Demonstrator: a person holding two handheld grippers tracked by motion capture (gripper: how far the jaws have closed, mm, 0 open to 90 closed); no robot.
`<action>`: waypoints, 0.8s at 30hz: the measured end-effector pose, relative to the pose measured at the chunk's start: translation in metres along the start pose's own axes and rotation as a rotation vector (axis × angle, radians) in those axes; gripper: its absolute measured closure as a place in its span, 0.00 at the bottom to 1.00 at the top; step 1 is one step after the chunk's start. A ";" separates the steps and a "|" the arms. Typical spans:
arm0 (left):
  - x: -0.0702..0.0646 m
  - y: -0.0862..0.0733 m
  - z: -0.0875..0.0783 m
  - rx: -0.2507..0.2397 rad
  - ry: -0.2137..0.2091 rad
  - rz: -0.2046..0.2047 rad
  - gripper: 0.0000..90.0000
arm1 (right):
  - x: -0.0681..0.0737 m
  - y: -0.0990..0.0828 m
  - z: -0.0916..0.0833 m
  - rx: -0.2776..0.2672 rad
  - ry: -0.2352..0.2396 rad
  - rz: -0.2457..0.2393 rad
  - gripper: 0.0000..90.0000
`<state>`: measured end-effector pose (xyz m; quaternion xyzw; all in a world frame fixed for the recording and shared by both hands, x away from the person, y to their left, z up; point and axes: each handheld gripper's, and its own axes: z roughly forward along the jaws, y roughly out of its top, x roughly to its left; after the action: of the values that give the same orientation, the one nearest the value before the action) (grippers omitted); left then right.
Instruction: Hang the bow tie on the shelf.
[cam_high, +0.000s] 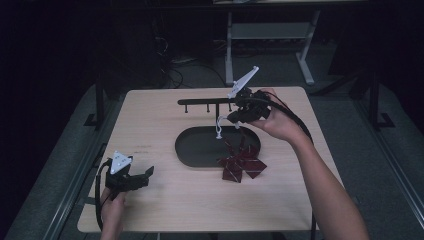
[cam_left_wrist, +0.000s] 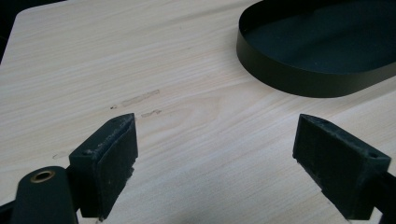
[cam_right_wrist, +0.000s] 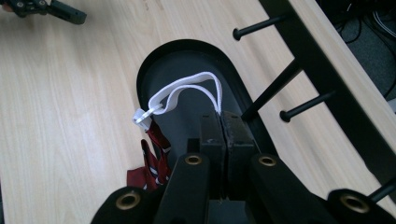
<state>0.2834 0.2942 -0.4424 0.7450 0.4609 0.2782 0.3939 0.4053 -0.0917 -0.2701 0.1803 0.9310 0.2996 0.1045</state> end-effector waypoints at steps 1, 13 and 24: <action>0.000 0.000 0.000 0.000 0.000 -0.001 0.15 | -0.001 0.001 0.000 -0.002 0.004 0.005 0.98; 0.000 0.000 0.000 -0.001 0.000 -0.005 0.15 | -0.014 0.013 -0.002 0.007 -0.020 0.014 0.98; 0.001 -0.001 0.001 0.004 -0.003 -0.008 0.15 | -0.027 0.017 -0.001 0.016 -0.031 0.036 0.98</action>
<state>0.2840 0.2952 -0.4439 0.7444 0.4636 0.2746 0.3944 0.4346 -0.0900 -0.2567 0.2022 0.9283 0.2911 0.1120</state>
